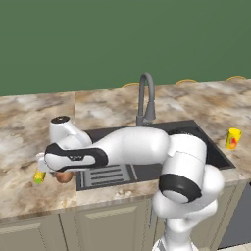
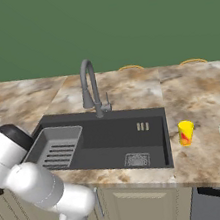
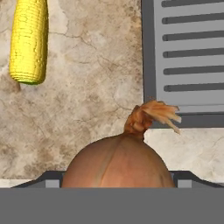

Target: Remove the onion and corn from the sink. Then move the bowl and cup from the counter to the sink for washing.

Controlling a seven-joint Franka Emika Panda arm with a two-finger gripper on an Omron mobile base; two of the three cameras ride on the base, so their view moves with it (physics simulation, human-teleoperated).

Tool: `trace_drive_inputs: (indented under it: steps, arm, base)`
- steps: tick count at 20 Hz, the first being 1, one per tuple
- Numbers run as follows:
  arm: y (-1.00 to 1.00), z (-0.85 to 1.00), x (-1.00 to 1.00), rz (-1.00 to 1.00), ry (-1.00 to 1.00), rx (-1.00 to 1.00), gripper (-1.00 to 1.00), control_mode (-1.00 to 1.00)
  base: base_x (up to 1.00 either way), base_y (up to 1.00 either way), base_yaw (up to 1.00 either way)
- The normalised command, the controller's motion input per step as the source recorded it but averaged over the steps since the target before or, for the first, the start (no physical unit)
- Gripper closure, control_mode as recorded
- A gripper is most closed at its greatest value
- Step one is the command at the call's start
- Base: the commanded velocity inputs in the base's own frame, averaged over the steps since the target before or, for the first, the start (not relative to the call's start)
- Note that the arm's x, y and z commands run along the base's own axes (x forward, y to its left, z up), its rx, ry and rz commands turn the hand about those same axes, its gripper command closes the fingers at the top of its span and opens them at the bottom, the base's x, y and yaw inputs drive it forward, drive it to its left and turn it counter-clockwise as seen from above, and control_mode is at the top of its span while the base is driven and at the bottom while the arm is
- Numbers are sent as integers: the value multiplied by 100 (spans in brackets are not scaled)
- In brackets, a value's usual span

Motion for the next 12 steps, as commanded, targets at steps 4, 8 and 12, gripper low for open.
trace_drive_inputs:
  steps: [4, 8, 12]
  arm:
    - [16, -17, 13, -3, -5, 0, 100, -100]
    - [13, -17, 11, -3, -2, 0, 100, -100]
    - [10, -17, 12, -3, 0, 0, 100, -100]
  base:
    - [0, 0, 0]
    - [0, 0, 0]
    - [0, 0, 0]
